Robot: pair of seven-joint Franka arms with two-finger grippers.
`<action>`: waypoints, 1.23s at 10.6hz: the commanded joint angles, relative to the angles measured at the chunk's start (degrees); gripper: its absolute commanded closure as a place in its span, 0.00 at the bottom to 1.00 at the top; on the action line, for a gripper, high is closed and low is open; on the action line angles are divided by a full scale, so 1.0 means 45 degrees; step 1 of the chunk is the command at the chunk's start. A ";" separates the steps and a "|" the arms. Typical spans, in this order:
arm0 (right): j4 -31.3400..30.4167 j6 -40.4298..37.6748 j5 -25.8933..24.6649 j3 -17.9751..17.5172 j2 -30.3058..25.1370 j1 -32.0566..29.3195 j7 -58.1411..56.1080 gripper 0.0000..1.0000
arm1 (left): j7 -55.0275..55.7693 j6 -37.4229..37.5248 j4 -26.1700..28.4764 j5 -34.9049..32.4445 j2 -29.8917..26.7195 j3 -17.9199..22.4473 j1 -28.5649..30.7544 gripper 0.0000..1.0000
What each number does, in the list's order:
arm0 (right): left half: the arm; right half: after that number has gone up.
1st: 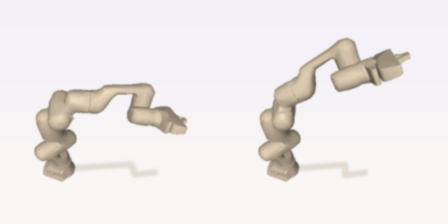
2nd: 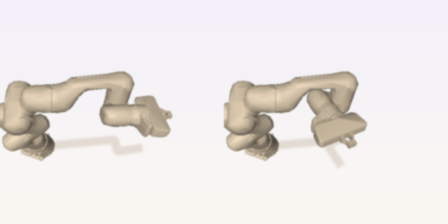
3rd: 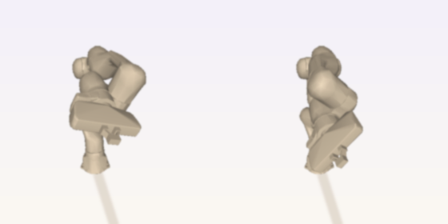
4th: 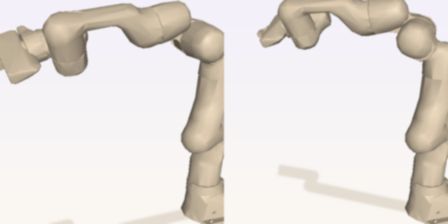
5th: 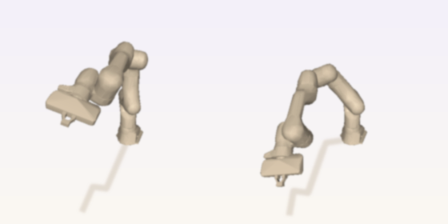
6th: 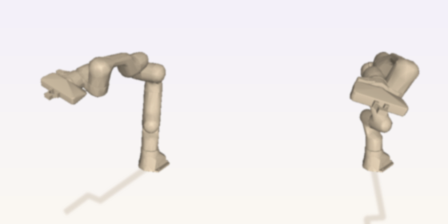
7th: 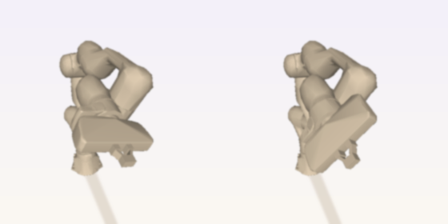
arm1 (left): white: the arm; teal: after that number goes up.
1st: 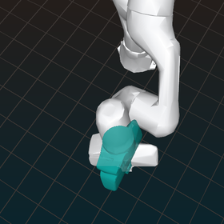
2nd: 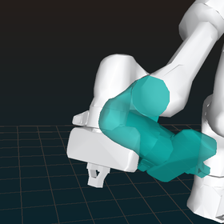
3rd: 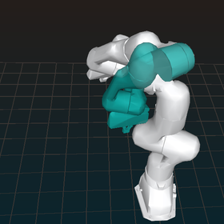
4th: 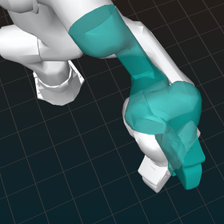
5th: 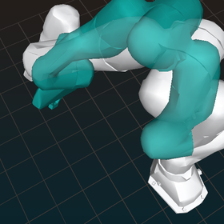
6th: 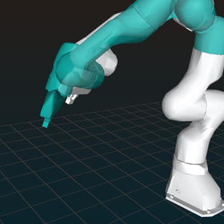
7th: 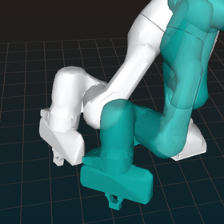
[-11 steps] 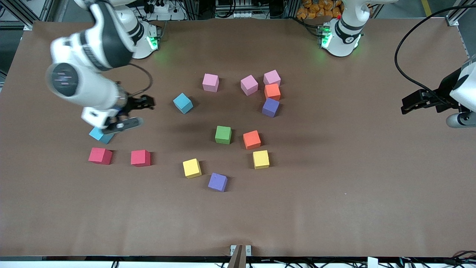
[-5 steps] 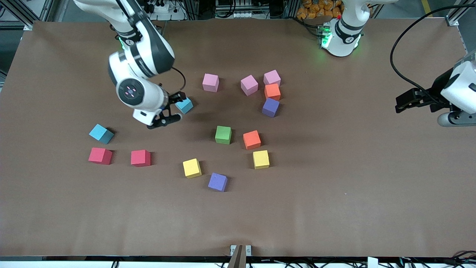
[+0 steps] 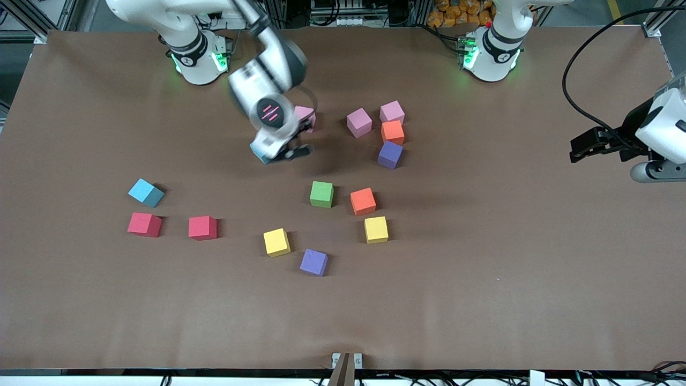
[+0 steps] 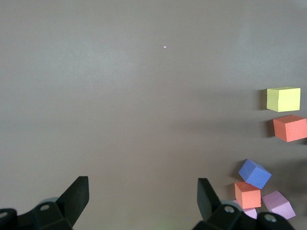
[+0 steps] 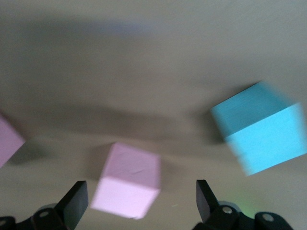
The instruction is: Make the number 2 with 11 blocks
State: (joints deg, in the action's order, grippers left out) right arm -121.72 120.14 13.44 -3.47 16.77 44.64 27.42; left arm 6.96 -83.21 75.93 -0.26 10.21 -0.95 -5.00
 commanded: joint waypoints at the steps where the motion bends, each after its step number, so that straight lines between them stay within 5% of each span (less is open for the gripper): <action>1: -0.1035 0.0742 0.0216 0.0107 -0.0465 0.0705 0.0645 0.00 | -0.0141 0.0092 0.0100 -0.0039 -0.0178 0.0017 0.0250 0.00; 8: -0.1895 0.1427 0.0976 -0.0205 -0.0661 0.0844 0.0645 0.00 | -0.0903 0.0092 0.0100 0.0176 -0.0139 -0.0003 0.0798 0.00; 13: -0.2072 0.1349 0.2969 -0.0166 -0.0720 -0.0132 0.0664 0.00 | -0.0845 0.0092 0.0120 0.0176 -0.0139 -0.0022 0.0759 0.00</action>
State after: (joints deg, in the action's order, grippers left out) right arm -128.75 125.99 24.28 -3.85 15.78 45.73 30.82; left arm 4.10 -83.20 76.00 -0.26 10.21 -0.85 -1.91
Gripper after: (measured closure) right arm 0.000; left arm 0.000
